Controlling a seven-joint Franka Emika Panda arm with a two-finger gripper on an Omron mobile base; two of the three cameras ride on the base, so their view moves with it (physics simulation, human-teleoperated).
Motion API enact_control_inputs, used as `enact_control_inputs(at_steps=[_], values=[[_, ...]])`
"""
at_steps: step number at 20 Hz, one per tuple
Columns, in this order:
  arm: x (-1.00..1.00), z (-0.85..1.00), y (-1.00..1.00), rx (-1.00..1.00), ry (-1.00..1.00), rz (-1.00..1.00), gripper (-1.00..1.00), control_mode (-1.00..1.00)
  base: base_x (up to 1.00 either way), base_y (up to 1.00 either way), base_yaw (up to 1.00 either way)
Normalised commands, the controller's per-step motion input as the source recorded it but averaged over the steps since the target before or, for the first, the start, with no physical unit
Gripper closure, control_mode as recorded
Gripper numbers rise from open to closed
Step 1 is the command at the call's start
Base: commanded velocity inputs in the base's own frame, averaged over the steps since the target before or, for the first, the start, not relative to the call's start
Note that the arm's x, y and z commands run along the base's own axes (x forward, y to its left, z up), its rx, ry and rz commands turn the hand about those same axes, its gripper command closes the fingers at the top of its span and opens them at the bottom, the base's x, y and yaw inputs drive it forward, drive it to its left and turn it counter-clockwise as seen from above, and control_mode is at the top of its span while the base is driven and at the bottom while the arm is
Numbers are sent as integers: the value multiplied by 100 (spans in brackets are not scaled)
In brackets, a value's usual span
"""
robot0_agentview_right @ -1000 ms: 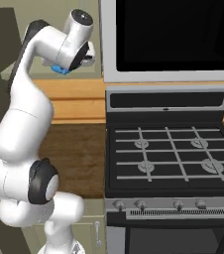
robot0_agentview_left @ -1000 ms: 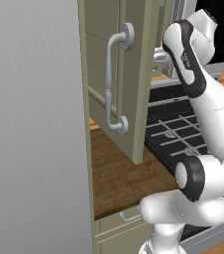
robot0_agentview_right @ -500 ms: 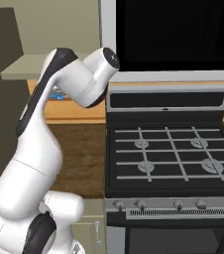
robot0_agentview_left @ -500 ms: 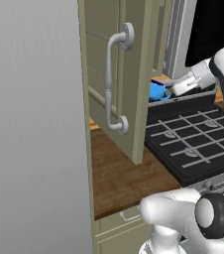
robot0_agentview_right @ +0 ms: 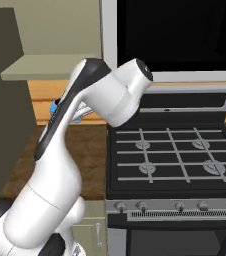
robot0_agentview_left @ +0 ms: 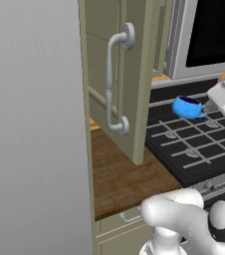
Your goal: Gather all objects into one cabinet and sort the glasses and bowls to opposite sides.
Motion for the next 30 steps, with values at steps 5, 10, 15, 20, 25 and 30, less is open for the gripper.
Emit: enact_control_inputs(at_steps=[5, 10, 15, 20, 25, 30], values=[[-63, -66, -69, -39, -2, 0, 100, -100, 0, 0, 0], [-71, -100, -63, -36, -4, 1, 100, -100, 0, 0, 0], [-41, -92, -40, -8, -11, 2, 100, -100, 0, 0, 0], [-33, -25, 0, 31, 1, 0, 100, -100, 0, 0, 0], [-5, -13, 0, 62, 1, 0, 100, -100, 0, 0, 0], [2, 16, -5, 43, 1, 0, 100, -100, 0, 0, 0]])
